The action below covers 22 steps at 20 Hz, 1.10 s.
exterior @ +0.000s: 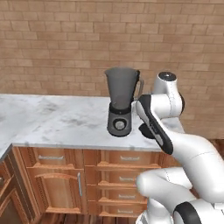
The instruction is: Grab the lemon wedge and onion from the fridge, place them in the blender, close the lid, and turn on the blender to create a marinade.
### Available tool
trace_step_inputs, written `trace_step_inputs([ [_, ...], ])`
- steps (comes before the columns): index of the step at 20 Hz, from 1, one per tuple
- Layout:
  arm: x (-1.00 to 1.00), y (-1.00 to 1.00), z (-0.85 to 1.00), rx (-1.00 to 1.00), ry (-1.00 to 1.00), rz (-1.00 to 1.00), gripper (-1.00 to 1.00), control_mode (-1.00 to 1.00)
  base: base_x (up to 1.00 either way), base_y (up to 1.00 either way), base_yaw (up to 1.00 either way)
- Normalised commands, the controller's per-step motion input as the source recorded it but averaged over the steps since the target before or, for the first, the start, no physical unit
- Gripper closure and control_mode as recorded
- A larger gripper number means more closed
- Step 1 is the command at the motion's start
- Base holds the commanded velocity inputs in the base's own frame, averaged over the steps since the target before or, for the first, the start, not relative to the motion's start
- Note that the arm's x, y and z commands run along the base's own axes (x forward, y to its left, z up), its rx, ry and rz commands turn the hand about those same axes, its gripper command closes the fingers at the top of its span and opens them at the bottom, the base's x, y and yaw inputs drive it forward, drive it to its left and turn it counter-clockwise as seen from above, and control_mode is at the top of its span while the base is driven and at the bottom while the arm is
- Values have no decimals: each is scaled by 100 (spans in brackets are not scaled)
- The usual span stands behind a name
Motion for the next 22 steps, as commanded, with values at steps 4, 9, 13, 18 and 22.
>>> trace_step_inputs([
  [4,0,0,0,0,0,0,-100,100,-99,-67,-37],
  [9,0,0,0,0,0,0,-100,100,-46,-74,-55],
  [13,0,0,0,0,0,0,-100,100,0,-40,-77],
  [18,0,0,0,0,0,0,-100,100,0,-23,-83],
  [22,0,0,0,0,0,0,-100,100,0,-21,-84],
])
